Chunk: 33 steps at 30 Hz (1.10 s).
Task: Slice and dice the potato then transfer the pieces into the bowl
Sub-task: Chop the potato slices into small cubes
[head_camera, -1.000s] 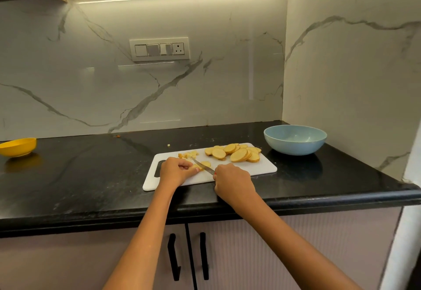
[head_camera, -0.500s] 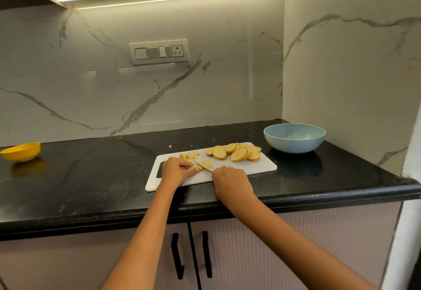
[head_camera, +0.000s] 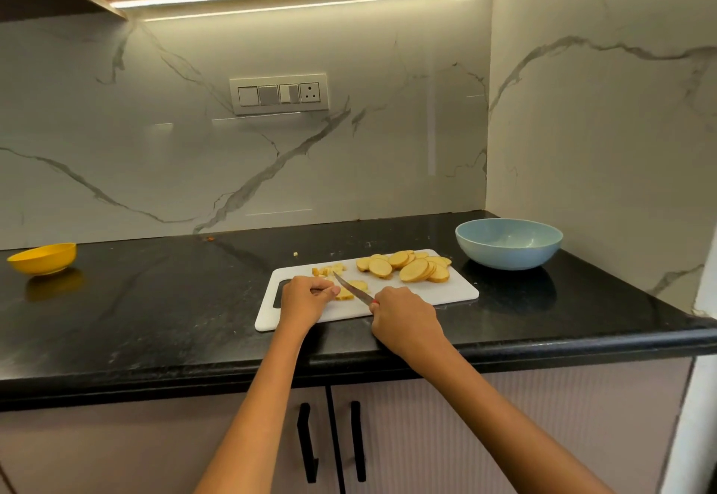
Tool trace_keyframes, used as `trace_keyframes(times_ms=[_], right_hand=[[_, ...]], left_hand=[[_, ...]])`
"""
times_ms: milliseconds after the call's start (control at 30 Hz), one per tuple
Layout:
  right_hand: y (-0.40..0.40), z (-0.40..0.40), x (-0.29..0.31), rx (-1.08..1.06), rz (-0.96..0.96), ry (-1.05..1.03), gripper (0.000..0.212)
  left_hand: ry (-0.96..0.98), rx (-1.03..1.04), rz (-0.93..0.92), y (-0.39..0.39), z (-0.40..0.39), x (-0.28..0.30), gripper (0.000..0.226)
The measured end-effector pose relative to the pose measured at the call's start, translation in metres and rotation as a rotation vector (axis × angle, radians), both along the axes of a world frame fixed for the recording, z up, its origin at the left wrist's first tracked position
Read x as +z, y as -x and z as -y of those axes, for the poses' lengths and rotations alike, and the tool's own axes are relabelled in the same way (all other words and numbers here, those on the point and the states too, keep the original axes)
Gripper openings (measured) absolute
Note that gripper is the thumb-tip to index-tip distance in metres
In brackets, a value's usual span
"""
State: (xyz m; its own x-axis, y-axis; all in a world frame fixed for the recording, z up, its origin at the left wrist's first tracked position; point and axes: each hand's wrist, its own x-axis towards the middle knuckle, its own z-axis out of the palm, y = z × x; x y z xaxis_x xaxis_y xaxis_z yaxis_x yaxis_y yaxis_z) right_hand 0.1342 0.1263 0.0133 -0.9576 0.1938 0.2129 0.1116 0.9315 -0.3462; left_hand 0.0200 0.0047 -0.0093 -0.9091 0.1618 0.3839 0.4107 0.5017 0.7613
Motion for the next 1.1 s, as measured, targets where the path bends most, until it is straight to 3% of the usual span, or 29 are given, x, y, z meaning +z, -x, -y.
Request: trace_keyframes(times_ms=[133,367,800,967,1100], right_hand=[[-0.006,0.003,0.002,0.008,0.003,-0.021,0.021],[-0.012,0.016,0.005,-0.004,-0.022,-0.182,0.025],[-0.019,0.019,0.003,0.047,-0.041,-0.409,0.024],[-0.006,0.016,0.003,0.011,-0.049,-0.309,0.023],[-0.002,0.010,0.001,-0.033,-0.060,-0.139,0.023]], left_hand=[[-0.001,-0.017,0.034,0.001,0.001,-0.002,0.035],[0.043,-0.024,0.028,-0.001,0.000,0.001,0.020],[0.072,-0.009,0.003,-0.001,-0.001,0.002,0.019],[0.069,-0.015,-0.028,-0.003,-0.001,-0.002,0.022],[0.056,0.105,-0.076,-0.005,0.001,-0.001,0.024]])
